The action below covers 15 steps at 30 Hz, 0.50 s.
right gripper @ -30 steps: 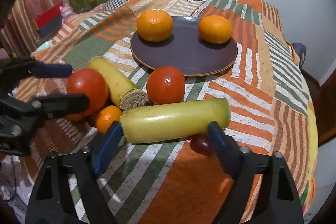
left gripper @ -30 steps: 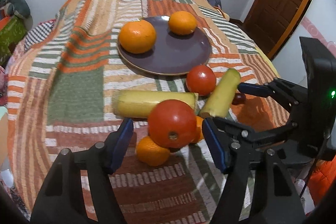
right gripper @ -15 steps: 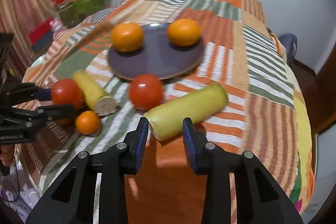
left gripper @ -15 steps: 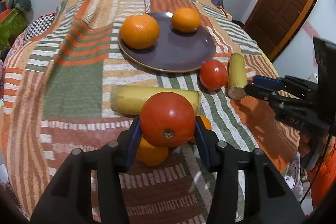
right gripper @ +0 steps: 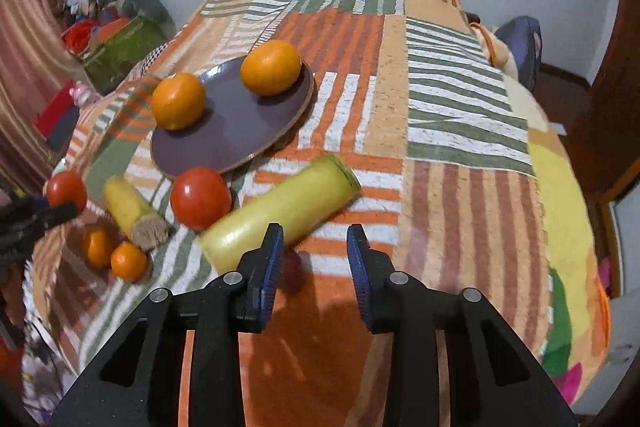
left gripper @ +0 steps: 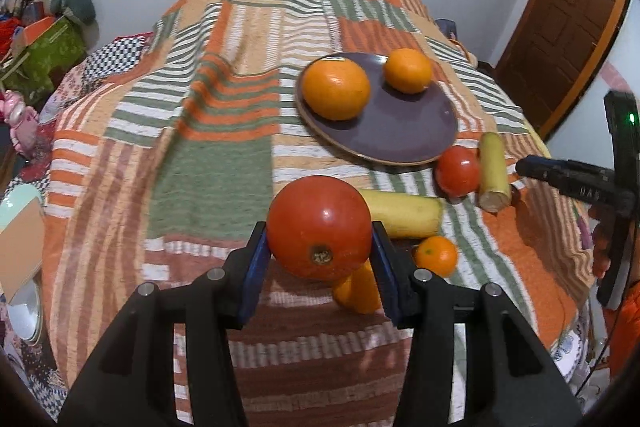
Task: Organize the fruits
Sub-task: 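Grasp the pale yellow cylinder upright with the right tool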
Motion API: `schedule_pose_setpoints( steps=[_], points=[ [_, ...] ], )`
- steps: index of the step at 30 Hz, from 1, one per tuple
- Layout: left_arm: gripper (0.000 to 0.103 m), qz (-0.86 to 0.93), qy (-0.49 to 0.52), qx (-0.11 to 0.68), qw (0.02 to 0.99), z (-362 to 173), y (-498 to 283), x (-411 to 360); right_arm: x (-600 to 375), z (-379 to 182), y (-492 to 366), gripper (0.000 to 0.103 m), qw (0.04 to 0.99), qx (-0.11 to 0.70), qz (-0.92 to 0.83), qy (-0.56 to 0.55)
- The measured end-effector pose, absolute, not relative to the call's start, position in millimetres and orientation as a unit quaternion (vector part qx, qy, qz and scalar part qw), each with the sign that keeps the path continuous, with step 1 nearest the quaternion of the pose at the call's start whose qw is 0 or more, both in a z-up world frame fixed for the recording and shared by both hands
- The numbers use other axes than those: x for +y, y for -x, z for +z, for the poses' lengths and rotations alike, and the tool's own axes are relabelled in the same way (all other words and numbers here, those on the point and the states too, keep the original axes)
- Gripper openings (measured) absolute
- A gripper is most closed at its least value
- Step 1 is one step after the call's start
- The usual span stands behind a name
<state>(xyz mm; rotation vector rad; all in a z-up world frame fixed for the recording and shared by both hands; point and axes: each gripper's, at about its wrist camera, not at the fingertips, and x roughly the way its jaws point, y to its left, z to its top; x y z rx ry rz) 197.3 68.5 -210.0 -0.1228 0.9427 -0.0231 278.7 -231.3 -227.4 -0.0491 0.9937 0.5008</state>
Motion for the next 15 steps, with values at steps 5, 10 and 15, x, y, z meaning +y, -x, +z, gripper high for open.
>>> schedule_pose_setpoints(
  steps=[5,10,15],
  points=[
    [0.049,0.002,0.064,0.455,0.888,-215,-195,83,-219,-239,-300,0.055,0.833,0.5,0.235,-0.02],
    [0.049,0.008,0.072,0.454,0.888,-220,-194,94,-211,-253,-310,0.064,0.819,0.525,0.227,-0.051],
    [0.049,0.009,0.077,0.455,0.887,-224,-193,98,-201,-258,-315,0.064,0.814,0.535,0.219,-0.05]
  ],
)
